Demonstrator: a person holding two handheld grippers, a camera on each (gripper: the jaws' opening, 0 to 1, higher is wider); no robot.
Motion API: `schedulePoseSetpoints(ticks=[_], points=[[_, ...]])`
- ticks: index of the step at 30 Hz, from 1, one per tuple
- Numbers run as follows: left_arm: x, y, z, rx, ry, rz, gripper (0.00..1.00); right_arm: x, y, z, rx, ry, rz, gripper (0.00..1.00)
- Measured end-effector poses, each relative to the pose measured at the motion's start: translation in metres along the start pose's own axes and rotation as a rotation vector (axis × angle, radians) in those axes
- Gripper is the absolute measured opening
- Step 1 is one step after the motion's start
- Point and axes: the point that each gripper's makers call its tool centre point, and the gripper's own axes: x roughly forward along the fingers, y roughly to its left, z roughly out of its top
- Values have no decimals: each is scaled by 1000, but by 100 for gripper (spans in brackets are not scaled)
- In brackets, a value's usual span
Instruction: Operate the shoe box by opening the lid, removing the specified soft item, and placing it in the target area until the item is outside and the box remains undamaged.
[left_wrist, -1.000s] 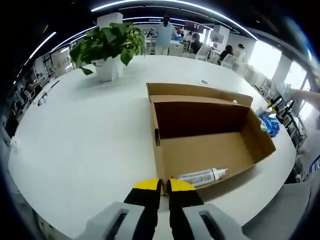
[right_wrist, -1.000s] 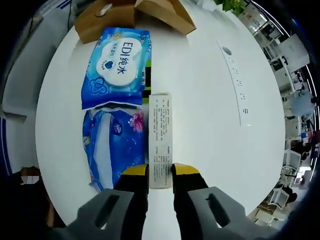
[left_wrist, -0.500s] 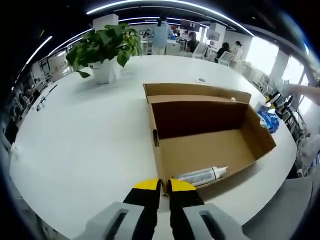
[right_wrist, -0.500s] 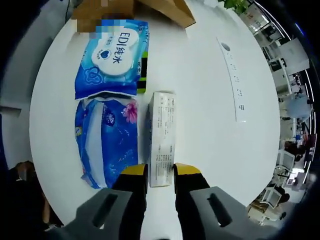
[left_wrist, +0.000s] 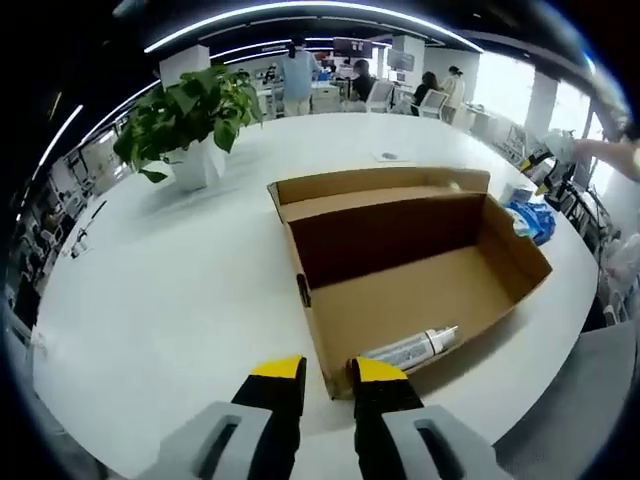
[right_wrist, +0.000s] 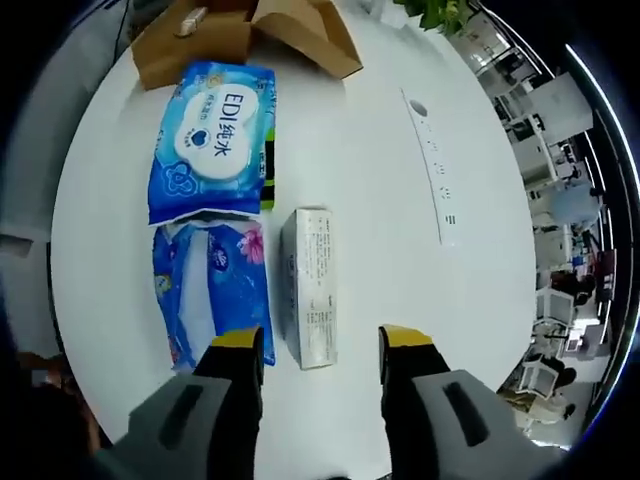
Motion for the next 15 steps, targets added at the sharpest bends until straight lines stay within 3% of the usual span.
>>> schedulePoseSetpoints(ticks=[7, 11, 15], points=[[-5, -5, 10, 40, -19, -22, 23, -13, 5, 9, 104, -61, -36, 59], [-5, -8, 6, 57, 22, -43, 26, -24, 16, 16, 167, -102, -40, 67], [-7, -13, 8, 95, 19, -72, 30, -36, 25, 22, 213, -142, -65, 72]])
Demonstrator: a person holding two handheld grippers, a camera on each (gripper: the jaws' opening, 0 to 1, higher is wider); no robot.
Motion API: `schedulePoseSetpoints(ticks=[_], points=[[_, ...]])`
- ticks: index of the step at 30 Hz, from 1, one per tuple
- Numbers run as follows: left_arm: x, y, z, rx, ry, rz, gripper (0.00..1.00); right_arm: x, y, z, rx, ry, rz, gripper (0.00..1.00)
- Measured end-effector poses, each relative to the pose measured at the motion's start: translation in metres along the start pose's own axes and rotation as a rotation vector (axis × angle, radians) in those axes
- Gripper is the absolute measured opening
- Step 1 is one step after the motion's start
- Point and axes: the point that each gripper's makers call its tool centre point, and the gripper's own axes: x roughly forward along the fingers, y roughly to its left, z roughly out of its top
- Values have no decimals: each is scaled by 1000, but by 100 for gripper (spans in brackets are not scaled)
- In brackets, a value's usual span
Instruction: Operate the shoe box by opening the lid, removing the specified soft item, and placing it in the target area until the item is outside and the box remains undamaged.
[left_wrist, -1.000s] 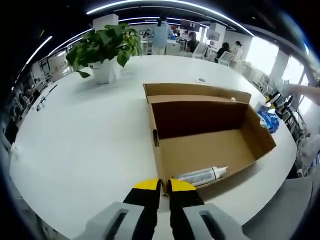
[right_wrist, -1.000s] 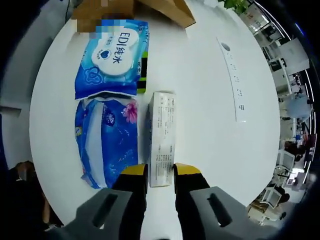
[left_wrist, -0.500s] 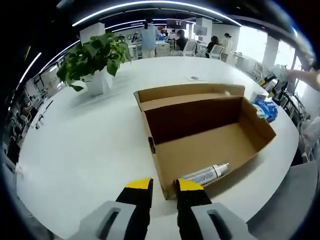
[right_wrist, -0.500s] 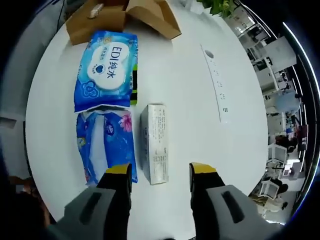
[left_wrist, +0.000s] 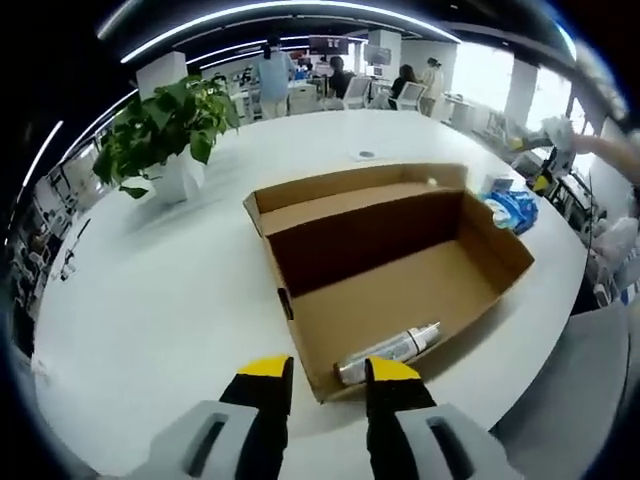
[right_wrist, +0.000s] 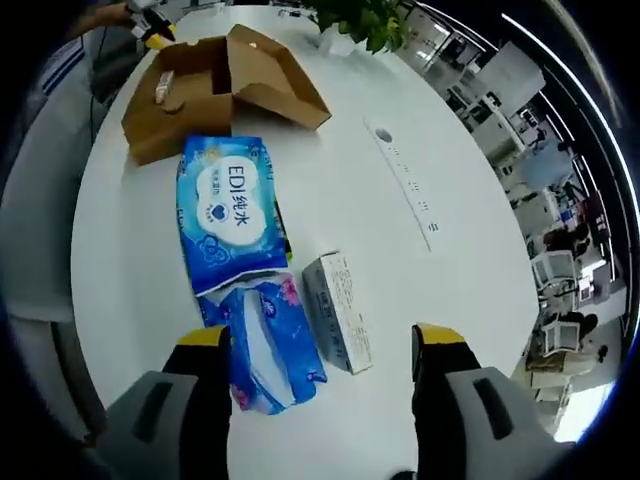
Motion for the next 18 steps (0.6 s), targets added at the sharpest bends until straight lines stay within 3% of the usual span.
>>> schedulePoseSetpoints(ticks=[6, 18], points=[[3, -6, 2, 51, 13, -30, 32, -17, 20, 6, 115, -41, -22, 82], [10, -21, 10, 147, 41, -118, 45, -47, 65, 18, 233, -172, -69, 94]])
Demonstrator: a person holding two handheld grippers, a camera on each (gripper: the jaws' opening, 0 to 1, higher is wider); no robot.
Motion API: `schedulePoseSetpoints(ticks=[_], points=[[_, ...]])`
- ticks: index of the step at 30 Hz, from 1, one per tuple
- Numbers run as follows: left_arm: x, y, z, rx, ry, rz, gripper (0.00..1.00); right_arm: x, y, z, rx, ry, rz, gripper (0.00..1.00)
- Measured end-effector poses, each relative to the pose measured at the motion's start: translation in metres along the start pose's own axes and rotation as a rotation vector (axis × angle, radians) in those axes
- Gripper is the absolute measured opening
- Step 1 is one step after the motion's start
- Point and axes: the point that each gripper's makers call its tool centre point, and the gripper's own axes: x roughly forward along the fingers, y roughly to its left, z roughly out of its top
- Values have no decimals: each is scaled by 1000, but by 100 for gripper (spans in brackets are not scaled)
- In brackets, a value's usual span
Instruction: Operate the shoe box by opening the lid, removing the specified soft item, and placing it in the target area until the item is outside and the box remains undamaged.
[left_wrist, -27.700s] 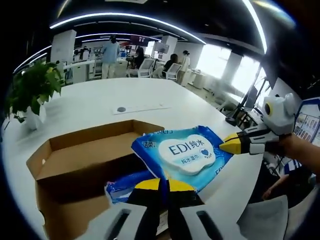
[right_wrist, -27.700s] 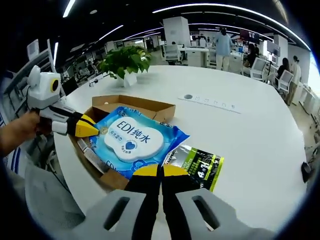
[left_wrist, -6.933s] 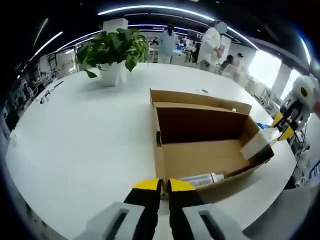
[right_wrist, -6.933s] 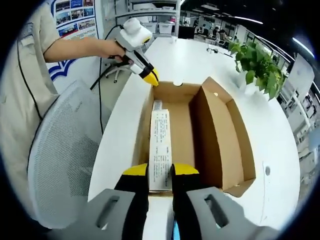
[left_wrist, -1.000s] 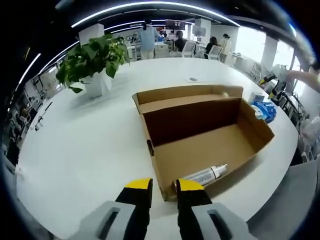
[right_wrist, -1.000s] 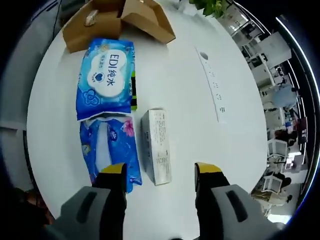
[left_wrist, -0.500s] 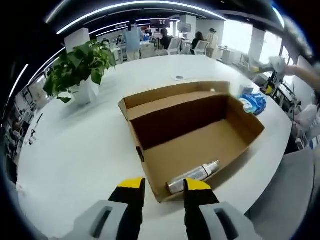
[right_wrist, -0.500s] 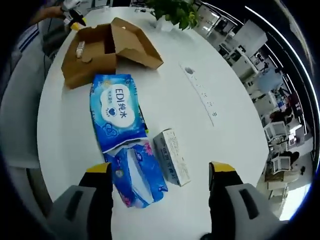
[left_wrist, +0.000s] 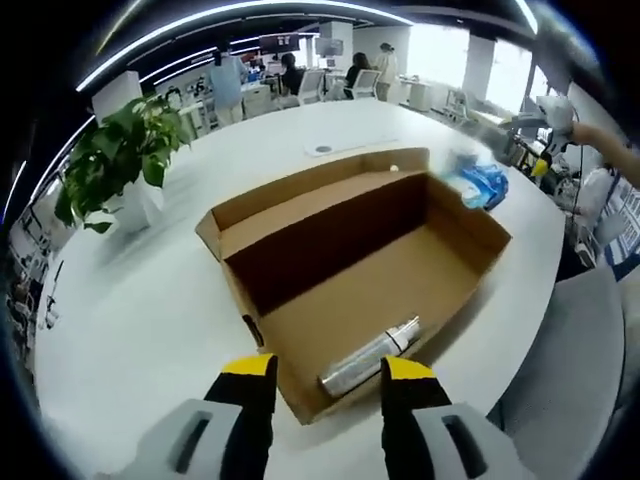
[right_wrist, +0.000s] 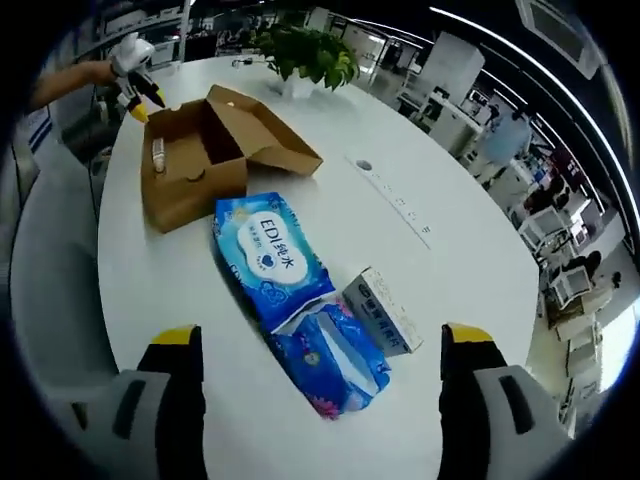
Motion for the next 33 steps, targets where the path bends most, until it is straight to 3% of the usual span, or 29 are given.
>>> schedulePoseSetpoints(ticks=[10, 21, 25, 33], points=[[7, 3, 15, 111, 33, -41, 49, -24, 39, -6, 124, -69, -29, 96], [20, 1, 21, 205, 88, -105, 53, -45, 75, 5, 230, -175, -84, 96], [27, 0, 24, 234, 109, -129, 53, -49, 86, 5, 249, -181, -91, 96], [41, -15, 28, 369, 167, -258, 55, -54, 105, 5, 302, -208, -91, 96]])
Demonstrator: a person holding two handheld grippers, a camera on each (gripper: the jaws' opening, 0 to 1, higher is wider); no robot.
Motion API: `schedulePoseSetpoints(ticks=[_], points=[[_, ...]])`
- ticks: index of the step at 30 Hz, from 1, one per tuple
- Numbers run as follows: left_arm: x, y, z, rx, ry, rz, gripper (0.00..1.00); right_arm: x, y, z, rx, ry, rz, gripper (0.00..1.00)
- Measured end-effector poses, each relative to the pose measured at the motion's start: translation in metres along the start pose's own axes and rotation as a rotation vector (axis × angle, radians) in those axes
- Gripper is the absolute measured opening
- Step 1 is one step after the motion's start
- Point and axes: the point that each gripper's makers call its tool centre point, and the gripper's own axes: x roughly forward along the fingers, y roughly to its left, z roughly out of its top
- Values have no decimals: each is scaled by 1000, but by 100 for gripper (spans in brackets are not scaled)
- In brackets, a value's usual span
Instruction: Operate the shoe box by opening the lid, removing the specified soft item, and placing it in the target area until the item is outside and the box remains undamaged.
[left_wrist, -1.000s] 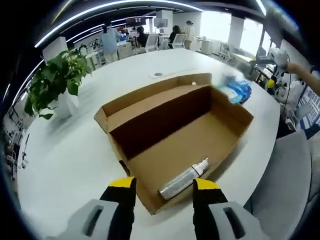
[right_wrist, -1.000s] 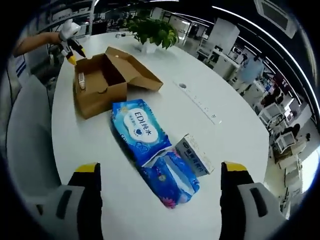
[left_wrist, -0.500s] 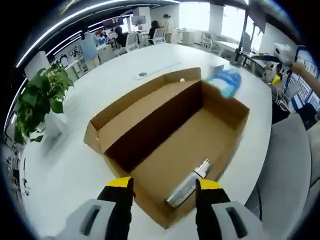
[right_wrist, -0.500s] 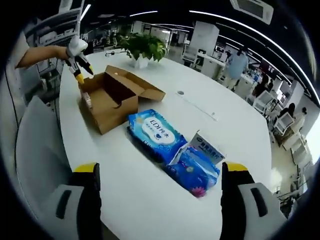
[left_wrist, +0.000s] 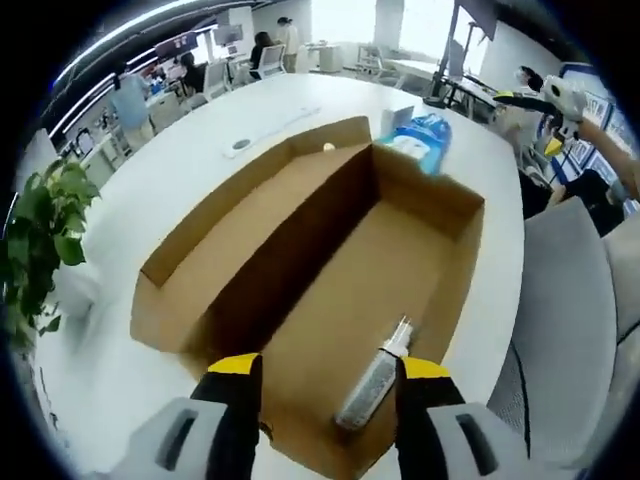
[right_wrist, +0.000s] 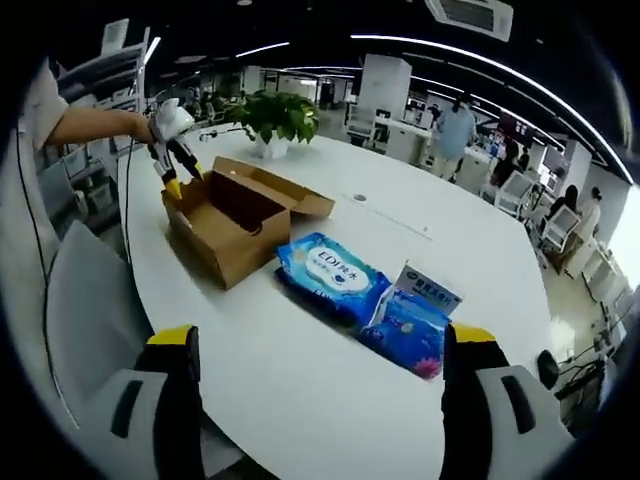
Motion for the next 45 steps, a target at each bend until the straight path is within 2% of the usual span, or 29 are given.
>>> schedulePoseSetpoints(ticks=[6, 13, 16, 20, 23, 27, 33, 45], points=[[13, -6, 2, 89, 68, -86, 59, -6, 8, -2, 42, -13, -8, 96], [25, -11, -4, 218, 175, -182, 59, -11, 19, -10, 80, -10, -11, 96], [29, -12, -7, 304, 213, -216, 59, -12, 21, -14, 95, -5, -17, 96], [34, -13, -18, 330, 294, -270, 61, -14, 23, -20, 114, 8, -22, 96], [38, -15, -23, 365, 330, -299, 63, -15, 24, -23, 117, 18, -28, 96], [43, -17, -26, 381, 352, -327, 62, -16, 24, -26, 124, 25, -37, 96], [49, -15, -36, 424, 406, -331, 61, -17, 25, -27, 137, 25, -47, 96], [63, -19, -41, 409, 363, -293, 54, -5, 33, -22, 145, 17, -30, 96]])
